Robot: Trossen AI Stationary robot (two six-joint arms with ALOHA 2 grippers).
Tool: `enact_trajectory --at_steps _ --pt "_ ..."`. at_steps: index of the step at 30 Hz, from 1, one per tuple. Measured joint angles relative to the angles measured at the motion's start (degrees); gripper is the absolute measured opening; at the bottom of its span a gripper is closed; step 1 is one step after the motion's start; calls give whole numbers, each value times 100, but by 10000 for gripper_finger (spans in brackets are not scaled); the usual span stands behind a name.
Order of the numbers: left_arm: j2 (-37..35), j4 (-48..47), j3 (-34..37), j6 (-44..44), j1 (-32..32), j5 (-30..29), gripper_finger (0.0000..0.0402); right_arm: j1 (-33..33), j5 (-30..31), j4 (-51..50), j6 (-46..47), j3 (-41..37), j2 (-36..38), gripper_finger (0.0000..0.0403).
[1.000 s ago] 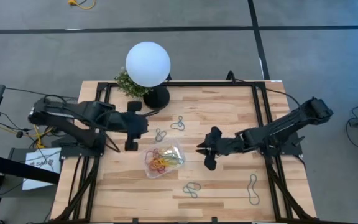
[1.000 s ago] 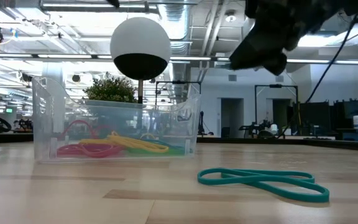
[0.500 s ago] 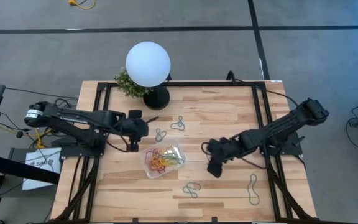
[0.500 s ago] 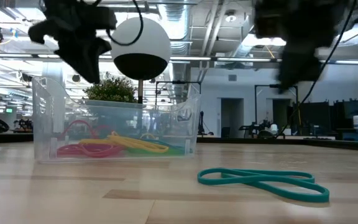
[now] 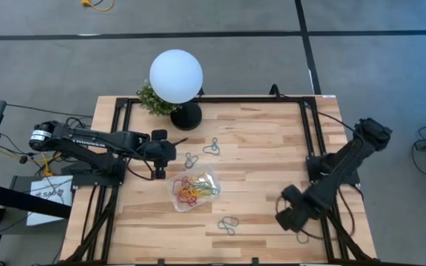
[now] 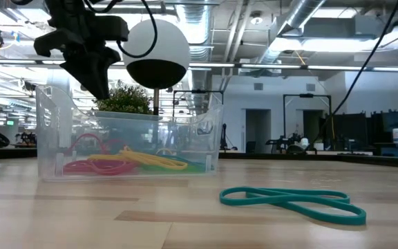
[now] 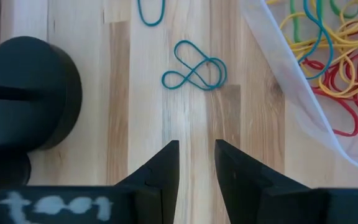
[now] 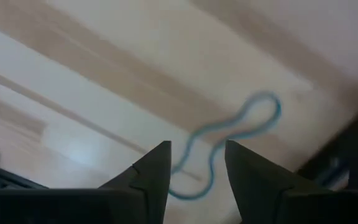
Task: Pick and place items into bin
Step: Put the blue rubber band into the transparent bin
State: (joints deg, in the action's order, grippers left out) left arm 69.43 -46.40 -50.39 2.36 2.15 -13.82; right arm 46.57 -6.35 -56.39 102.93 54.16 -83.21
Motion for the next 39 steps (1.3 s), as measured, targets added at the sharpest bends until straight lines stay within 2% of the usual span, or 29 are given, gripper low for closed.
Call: enact_trajectory --at_steps 5,9,14,20,31,35,39 --pt "0 6 0 -49 0 -2 93 698 -26 48 977 -1 -228 141" --pt "0 3 0 -171 0 -2 93 917 -124 128 1216 -1 -603 144" --pt "0 3 0 -212 0 -2 93 877 -675 322 588 -111 -1129 153" --pt "0 10 0 -213 0 -2 93 726 -720 943 -205 -218 -1391 150" --pt "0 40 -2 -213 0 -2 93 778 -677 932 -207 -200 -1531 130" --pt "0 47 -2 -213 1 -2 93 806 -628 978 -392 -202 -1536 114" --pt "0 47 -2 -213 2 -2 93 812 -287 1137 -815 -207 -1536 69"
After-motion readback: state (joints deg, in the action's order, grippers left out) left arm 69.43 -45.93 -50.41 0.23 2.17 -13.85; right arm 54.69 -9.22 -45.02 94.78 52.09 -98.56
